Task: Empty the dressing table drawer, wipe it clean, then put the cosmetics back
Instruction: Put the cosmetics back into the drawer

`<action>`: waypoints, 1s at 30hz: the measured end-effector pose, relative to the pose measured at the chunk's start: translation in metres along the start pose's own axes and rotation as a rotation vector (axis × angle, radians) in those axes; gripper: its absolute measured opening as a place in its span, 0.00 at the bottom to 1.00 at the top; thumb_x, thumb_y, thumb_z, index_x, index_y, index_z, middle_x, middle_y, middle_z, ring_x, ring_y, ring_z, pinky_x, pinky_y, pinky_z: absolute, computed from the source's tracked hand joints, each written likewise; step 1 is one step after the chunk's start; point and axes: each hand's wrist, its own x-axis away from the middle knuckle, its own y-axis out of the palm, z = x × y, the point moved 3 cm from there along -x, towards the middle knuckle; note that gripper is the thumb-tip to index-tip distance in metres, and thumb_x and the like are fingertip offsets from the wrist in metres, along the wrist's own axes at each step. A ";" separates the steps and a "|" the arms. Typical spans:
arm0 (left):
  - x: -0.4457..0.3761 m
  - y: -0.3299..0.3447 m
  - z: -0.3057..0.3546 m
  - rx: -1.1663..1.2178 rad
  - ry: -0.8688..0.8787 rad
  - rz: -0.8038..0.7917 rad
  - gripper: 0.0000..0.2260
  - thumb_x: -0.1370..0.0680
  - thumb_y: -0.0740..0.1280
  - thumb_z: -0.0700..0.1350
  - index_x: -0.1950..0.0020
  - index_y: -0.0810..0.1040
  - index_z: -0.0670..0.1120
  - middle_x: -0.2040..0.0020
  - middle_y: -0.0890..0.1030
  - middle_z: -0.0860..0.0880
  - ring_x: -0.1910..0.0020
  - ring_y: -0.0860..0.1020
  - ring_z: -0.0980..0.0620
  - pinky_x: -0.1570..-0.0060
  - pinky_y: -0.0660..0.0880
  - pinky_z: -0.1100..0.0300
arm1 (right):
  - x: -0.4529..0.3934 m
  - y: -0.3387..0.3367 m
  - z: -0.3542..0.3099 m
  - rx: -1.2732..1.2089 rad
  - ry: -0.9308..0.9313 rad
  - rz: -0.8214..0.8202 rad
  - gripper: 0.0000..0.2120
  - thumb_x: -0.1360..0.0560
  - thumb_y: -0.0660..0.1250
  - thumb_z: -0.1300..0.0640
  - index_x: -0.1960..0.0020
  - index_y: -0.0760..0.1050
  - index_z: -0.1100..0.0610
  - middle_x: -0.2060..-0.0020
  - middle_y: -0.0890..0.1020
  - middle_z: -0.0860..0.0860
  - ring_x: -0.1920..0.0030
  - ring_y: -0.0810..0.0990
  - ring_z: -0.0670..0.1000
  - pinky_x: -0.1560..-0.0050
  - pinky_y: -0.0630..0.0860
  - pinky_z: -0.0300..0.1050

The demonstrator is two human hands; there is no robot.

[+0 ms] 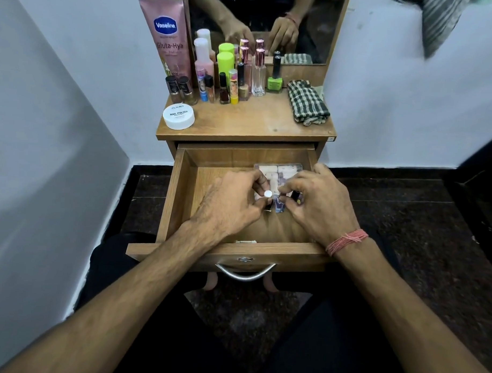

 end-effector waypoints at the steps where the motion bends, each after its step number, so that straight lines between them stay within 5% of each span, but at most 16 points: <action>1: -0.001 0.001 0.000 -0.009 -0.002 -0.006 0.06 0.21 0.78 0.52 0.48 0.82 0.58 0.50 0.86 0.64 0.65 0.74 0.72 0.62 0.67 0.70 | 0.000 0.000 0.000 0.004 0.002 -0.001 0.07 0.27 0.82 0.51 0.49 0.88 0.49 0.54 0.88 0.45 0.53 0.67 0.46 0.58 0.66 0.42; 9: -0.005 -0.002 0.000 0.004 0.010 0.005 0.07 0.21 0.77 0.51 0.48 0.81 0.58 0.52 0.86 0.63 0.52 0.83 0.63 0.61 0.66 0.74 | -0.002 -0.006 0.001 -0.057 -0.030 -0.016 0.11 0.26 0.80 0.46 0.45 0.87 0.46 0.48 0.86 0.41 0.49 0.75 0.48 0.56 0.76 0.43; 13: -0.005 -0.006 -0.001 -0.005 0.024 -0.007 0.11 0.24 0.78 0.56 0.46 0.80 0.58 0.50 0.86 0.63 0.50 0.84 0.60 0.50 0.82 0.57 | -0.019 -0.028 0.006 -0.170 -0.018 0.003 0.14 0.25 0.77 0.44 0.41 0.87 0.46 0.47 0.85 0.41 0.48 0.79 0.47 0.48 0.80 0.48; 17: -0.030 -0.034 0.003 -0.013 -0.021 -0.056 0.15 0.29 0.75 0.62 0.47 0.82 0.58 0.53 0.86 0.62 0.53 0.84 0.62 0.48 0.85 0.55 | -0.067 -0.061 0.011 -0.173 -0.029 0.045 0.14 0.22 0.76 0.45 0.38 0.86 0.49 0.46 0.86 0.44 0.48 0.79 0.46 0.45 0.77 0.46; 21: -0.087 -0.093 0.016 -0.024 0.029 0.127 0.12 0.21 0.75 0.57 0.39 0.84 0.56 0.51 0.87 0.59 0.54 0.82 0.64 0.49 0.84 0.60 | -0.135 -0.077 0.014 -0.147 -0.047 0.065 0.16 0.21 0.74 0.46 0.35 0.84 0.48 0.41 0.85 0.46 0.44 0.81 0.50 0.42 0.79 0.51; 25: -0.140 -0.138 0.033 -0.098 0.072 0.365 0.17 0.20 0.73 0.55 0.31 0.84 0.56 0.51 0.86 0.59 0.51 0.83 0.58 0.46 0.85 0.52 | -0.198 -0.075 0.016 -0.073 -0.007 0.061 0.19 0.20 0.71 0.51 0.29 0.80 0.49 0.37 0.83 0.50 0.37 0.80 0.56 0.36 0.79 0.54; 30: -0.183 -0.149 0.039 -0.316 0.073 0.370 0.19 0.22 0.74 0.54 0.31 0.83 0.55 0.44 0.87 0.53 0.45 0.85 0.47 0.44 0.84 0.47 | -0.241 -0.063 0.018 0.011 0.028 0.009 0.26 0.21 0.70 0.54 0.23 0.74 0.47 0.32 0.79 0.52 0.32 0.78 0.59 0.34 0.78 0.56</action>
